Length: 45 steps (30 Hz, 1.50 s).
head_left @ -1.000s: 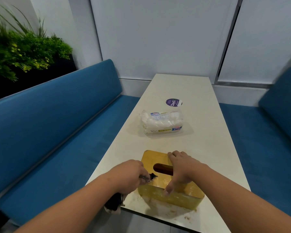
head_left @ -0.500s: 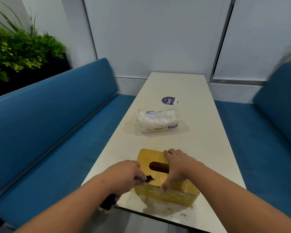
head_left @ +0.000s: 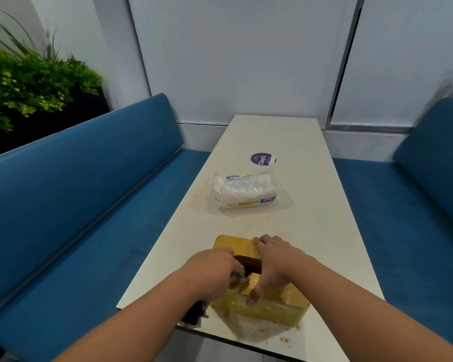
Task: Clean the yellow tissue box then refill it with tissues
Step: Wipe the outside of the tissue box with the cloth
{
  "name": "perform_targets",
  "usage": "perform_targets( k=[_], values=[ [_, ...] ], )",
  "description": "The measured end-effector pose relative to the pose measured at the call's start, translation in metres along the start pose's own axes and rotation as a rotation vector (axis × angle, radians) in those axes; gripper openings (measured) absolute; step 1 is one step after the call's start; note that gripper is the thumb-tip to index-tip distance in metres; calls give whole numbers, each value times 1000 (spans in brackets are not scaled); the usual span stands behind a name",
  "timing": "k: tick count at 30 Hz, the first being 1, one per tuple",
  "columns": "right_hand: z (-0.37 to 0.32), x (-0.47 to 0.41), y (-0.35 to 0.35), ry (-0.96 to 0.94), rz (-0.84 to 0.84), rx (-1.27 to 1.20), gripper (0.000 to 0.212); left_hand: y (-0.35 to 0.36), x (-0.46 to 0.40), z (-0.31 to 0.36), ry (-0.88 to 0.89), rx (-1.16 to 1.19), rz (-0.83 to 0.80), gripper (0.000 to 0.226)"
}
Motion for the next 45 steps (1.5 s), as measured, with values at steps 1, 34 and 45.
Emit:
perform_targets(
  k=[1, 34, 45],
  values=[
    [0, 0, 0, -2, 3, 1, 139, 2, 0, -4, -17, 2, 0, 27],
    [1, 0, 0, 5, -10, 5, 141, -1, 11, -31, -94, 85, -13, 29],
    [2, -2, 0, -9, -9, 23, 142, -5, -23, -73, -125, -37, -63, 32]
  ],
)
Point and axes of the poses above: each hand's wrist, its own x-axis away from the middle knuckle, its own y-axis out of the palm, z = x × y, the point moved 8 cm from there along -x, towards the middle knuckle, and after that the axes turned 14 degrees about -x, right-handed, at the moved point
